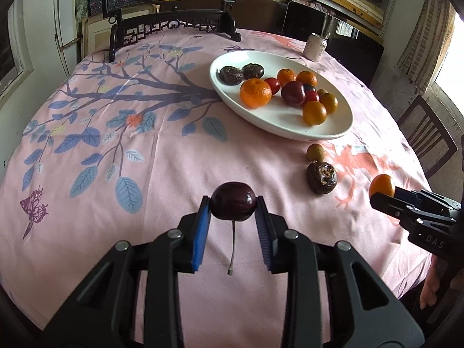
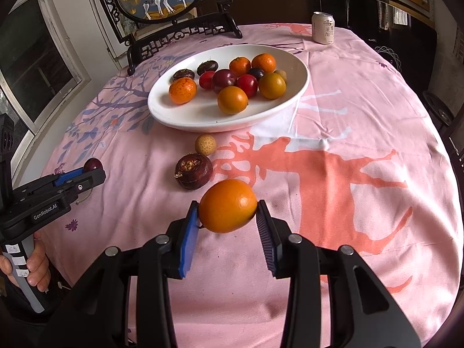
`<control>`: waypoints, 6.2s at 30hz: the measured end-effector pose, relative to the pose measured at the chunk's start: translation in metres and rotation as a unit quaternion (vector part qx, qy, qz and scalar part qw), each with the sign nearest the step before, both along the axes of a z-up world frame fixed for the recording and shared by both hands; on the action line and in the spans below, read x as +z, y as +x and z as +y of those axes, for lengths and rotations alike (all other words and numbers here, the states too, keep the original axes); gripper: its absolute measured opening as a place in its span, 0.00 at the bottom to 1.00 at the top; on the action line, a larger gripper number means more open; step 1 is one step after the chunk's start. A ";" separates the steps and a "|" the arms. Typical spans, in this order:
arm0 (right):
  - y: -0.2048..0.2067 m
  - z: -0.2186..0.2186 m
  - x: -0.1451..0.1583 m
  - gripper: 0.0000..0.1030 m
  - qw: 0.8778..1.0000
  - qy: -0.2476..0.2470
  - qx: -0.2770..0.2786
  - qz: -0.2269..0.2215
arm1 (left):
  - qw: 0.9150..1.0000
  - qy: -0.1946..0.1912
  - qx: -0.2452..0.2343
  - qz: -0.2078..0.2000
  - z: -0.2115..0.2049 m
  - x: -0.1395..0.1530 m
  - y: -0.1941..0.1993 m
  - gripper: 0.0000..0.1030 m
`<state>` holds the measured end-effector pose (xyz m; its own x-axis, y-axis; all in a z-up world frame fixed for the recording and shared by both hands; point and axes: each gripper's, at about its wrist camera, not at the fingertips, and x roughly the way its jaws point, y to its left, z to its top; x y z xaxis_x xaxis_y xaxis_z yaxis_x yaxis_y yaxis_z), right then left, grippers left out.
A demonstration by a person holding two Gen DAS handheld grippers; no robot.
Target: Organize fruits
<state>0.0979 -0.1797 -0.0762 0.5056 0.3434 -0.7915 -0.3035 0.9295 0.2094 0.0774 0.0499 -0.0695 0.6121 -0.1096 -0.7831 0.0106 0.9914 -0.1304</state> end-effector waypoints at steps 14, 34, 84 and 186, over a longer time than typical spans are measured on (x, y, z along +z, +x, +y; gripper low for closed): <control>0.067 0.010 0.032 0.39 0.999 -0.025 0.003 -0.031 | 0.999 0.019 -0.049 0.003 -0.032 0.051 0.111 0.30; 0.188 0.034 0.024 0.50 0.997 -0.055 0.011 -0.049 | 0.998 0.030 -0.003 0.060 -0.026 0.026 0.248 0.65; 0.011 -0.050 0.003 0.38 0.998 0.011 -0.052 -0.031 | 0.998 0.018 -0.031 0.043 -0.086 -0.013 0.053 0.73; 0.001 0.021 0.032 0.97 0.994 -0.060 -0.061 -0.062 | 0.995 0.051 0.037 -0.075 -0.029 0.061 -0.008 0.98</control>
